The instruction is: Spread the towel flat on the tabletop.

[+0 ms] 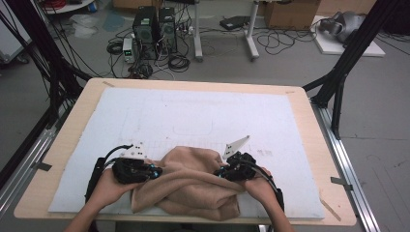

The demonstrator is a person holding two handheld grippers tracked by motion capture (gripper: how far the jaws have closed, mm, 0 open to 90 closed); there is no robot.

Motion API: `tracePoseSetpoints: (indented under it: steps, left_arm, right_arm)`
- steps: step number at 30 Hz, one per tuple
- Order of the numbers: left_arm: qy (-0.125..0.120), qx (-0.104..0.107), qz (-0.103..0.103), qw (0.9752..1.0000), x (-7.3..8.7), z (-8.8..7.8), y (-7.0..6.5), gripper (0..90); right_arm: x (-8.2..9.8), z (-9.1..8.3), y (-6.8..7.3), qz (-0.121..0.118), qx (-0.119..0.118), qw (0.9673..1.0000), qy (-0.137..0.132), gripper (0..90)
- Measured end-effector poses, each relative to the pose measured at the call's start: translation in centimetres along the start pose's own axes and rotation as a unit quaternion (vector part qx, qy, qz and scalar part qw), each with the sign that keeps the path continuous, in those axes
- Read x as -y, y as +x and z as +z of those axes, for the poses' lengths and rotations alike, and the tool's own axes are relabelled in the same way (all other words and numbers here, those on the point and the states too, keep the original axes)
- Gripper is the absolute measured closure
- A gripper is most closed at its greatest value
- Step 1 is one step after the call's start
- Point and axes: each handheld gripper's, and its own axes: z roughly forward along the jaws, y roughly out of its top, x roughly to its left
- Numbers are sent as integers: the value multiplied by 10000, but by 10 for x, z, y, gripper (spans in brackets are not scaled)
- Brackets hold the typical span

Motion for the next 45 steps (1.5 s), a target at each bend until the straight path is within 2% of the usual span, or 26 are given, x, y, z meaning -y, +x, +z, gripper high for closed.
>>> tracePoseSetpoints:
  steps: [7, 11, 16, 20, 26, 28, 31, 33, 34, 35, 37, 38, 39, 40, 41, 42, 44, 45]
  left_arm:
    - [-326, -192, 12, 9993, -12, -18, 3, 888]
    - [-362, -246, 39, 9990, -14, -20, 4, 889]
    - [-402, -296, 42, 9987, -15, -21, 4, 889]
    - [-483, -363, 54, 9982, -22, -24, 6, 890]
    - [-519, -548, 38, 9971, -43, -26, 16, 893]
    - [-572, -730, 66, 9957, -54, -26, 23, 894]
    - [-542, -971, 8, 9938, -76, -23, 41, 895]
    - [-613, -1162, -27, 9913, -98, -23, 54, 896]
    - [-653, -1340, 16, 9888, -111, -24, 60, 896]
    - [-776, -1579, 51, 9844, -124, -28, 66, 896]
    - [-1067, -2086, 109, 9721, -146, -36, 77, 895]
    - [-1163, -2205, 30, 9684, -150, -37, 84, 894]
    - [-1155, -2096, -183, 9708, -150, -33, 91, 872]
    - [-990, -1870, -425, 9764, -147, -27, 98, 766]
    - [-756, -1800, -497, 9795, -142, -19, 101, 719]
    - [-551, -1790, -484, 9811, -134, -10, 102, 689]
    - [-333, -1580, -536, 9854, -114, 3, 103, 669]
    - [-247, -1546, -577, 9860, -105, 9, 102, 654]
  right_arm:
    - [-2, -22, -2, 45, 255, 9991, -332, 893]
    - [-4, -30, -3, -7, 394, 9983, -440, 893]
    - [-5, -37, -3, 18, 434, 9974, -577, 894]
    - [-9, -44, -2, -24, 534, 9964, -659, 893]
    - [-21, -58, -9, -60, 704, 9948, -730, 895]
    - [-27, -64, -16, -48, 787, 9940, -754, 895]
    - [-44, -76, -33, -31, 979, 9927, -700, 897]
    - [-59, -89, -49, 61, 1188, 9901, -745, 898]
    - [-69, -97, -57, 98, 1288, 9881, -838, 898]
    - [-79, -106, -65, 120, 1433, 9851, -945, 898]
    - [-98, -125, -78, 148, 1910, 9740, -1209, 895]
    - [-104, -132, -84, 214, 2035, 9696, -1344, 886]
    - [-107, -135, -90, 374, 2065, 9663, -1488, 730]
    - [-107, -134, -96, 598, 2092, 9635, -1558, 697]
    - [-105, -131, -100, 690, 1960, 9665, -1506, 682]
    - [-101, -124, -101, 735, 1903, 9684, -1436, 655]
    - [-90, -107, -100, 725, 1766, 9726, -1327, 620]
    - [-84, -98, -98, 708, 1648, 9760, -1233, 605]
